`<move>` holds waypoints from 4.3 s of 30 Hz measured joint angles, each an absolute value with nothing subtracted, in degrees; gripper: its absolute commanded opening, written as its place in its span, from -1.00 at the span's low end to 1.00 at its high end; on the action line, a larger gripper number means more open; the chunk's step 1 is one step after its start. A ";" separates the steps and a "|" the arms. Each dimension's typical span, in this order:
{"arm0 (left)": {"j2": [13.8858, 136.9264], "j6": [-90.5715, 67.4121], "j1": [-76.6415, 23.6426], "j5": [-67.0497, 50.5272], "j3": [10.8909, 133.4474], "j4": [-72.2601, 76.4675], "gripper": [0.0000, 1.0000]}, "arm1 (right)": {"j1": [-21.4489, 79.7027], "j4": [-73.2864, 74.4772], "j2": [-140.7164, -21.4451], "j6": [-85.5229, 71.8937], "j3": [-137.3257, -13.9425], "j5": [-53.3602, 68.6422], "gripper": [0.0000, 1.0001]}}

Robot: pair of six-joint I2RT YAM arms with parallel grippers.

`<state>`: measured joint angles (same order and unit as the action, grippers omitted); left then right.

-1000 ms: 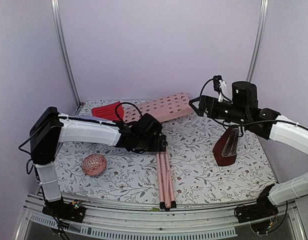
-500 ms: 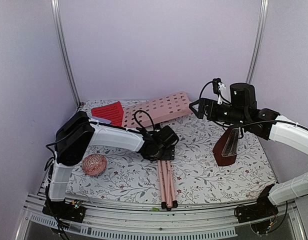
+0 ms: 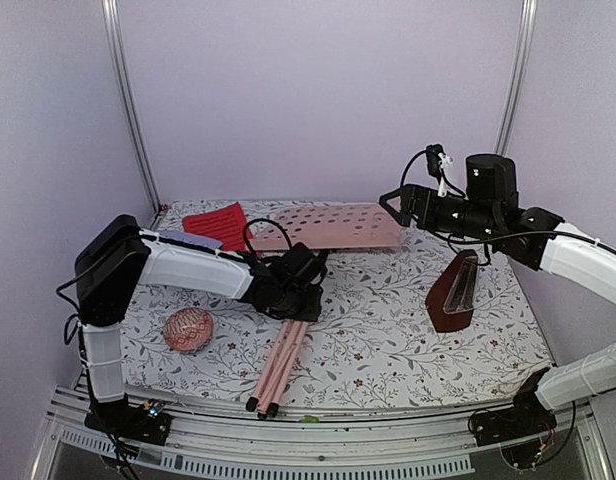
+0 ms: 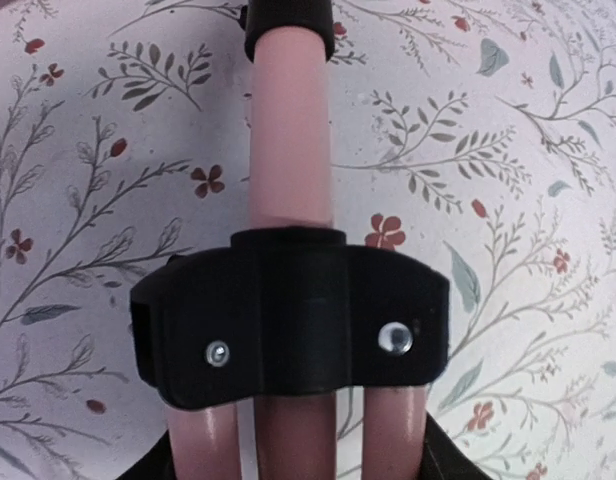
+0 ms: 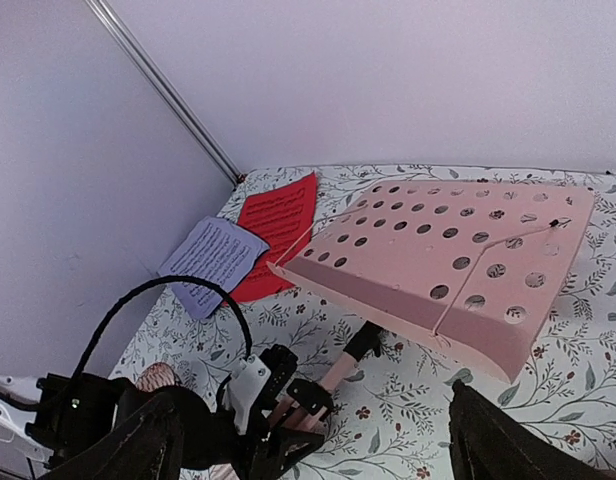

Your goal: Set up the instrument practice props

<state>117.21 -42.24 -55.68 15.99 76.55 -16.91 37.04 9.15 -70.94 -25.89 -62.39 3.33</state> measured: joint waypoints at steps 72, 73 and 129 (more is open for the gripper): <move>92.42 -35.53 -41.63 -36.62 61.54 40.69 0.66 | 38.44 -21.12 -91.39 -28.60 -78.46 30.02 -1.00; 91.09 -32.47 -41.50 -34.37 60.66 38.33 0.66 | 38.52 -19.53 -91.66 -26.57 -78.59 29.28 -1.00; 91.35 -14.76 -56.77 11.68 62.41 22.13 -0.20 | 41.12 -37.56 -102.87 -21.93 -90.70 16.99 -1.00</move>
